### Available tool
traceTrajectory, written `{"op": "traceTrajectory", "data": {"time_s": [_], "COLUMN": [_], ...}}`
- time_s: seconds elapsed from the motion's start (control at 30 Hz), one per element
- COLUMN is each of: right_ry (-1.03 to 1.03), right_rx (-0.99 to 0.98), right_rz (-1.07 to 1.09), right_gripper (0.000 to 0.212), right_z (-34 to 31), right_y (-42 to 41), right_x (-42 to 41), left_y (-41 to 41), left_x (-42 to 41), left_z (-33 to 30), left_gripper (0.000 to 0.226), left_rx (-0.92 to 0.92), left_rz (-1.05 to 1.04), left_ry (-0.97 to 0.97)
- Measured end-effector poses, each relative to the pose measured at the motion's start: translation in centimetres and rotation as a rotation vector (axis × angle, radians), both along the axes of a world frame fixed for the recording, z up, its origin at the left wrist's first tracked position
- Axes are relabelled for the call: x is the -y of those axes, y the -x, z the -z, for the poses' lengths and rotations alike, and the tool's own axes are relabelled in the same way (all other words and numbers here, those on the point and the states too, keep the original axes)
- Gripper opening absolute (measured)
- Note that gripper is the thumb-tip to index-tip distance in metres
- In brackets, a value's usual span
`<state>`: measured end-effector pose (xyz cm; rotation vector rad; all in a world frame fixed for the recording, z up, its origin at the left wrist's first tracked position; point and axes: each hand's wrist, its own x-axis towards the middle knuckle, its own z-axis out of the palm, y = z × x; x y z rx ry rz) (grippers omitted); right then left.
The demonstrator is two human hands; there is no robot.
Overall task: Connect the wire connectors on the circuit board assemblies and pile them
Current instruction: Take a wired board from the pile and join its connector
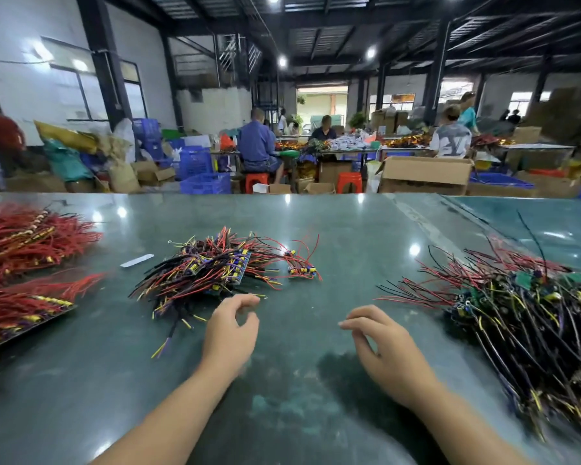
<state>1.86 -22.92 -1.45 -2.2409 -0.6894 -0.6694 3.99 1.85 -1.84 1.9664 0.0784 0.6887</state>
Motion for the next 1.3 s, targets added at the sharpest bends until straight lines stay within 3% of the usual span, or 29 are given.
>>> {"op": "traceTrajectory", "data": {"time_s": [0.2, 0.33, 0.57, 0.63, 0.73, 0.87, 0.93, 1.1, 1.2, 1.3], "right_ry": [-0.115, -0.094, -0.102, -0.103, -0.109, -0.124, -0.139, -0.210, -0.564, -0.953], "right_rx": [-0.043, -0.058, -0.074, -0.081, -0.083, -0.097, -0.088, -0.158, -0.483, -0.853], "right_rz": [0.005, -0.006, -0.007, -0.006, -0.005, -0.001, 0.009, -0.016, -0.073, -0.279], "right_gripper": [0.028, 0.028, 0.030, 0.030, 0.031, 0.032, 0.032, 0.032, 0.020, 0.022], "right_z": [-0.4, -0.4, -0.1, 0.0, 0.0, 0.1, 0.1, -0.3, -0.7, -1.7], "right_y": [-0.4, -0.5, -1.1, -1.1, -1.2, -1.4, -1.4, -1.4, -1.5, -1.4], "right_x": [0.9, 0.9, 0.8, 0.8, 0.9, 0.9, 0.9, 0.4, -0.1, -0.5], "left_y": [-3.9, -6.0, -7.5, -7.6, -7.4, -6.5, -5.3, -0.4, 2.1, 3.2], "left_x": [-2.7, -5.6, -8.7, -9.3, -9.5, -8.4, -6.4, 1.2, 4.8, 6.5], "left_z": [-4.5, -4.3, -4.8, -5.1, -6.1, -8.3, -8.9, -6.2, -4.1, -2.7], "left_gripper": [0.057, 0.052, 0.024, 0.021, 0.023, 0.016, 0.015, 0.028, 0.042, 0.030], "left_rx": [-0.031, -0.465, -0.434, -0.388, -0.260, 0.009, 0.175, 0.340, 0.425, 0.515], "left_rz": [-0.661, -0.568, -0.573, -0.485, -0.434, -0.571, -0.454, -0.069, 0.121, 0.213], "left_ry": [0.006, -0.142, -0.296, -0.217, 0.047, 0.310, 0.367, 0.213, 0.092, -0.211]}}
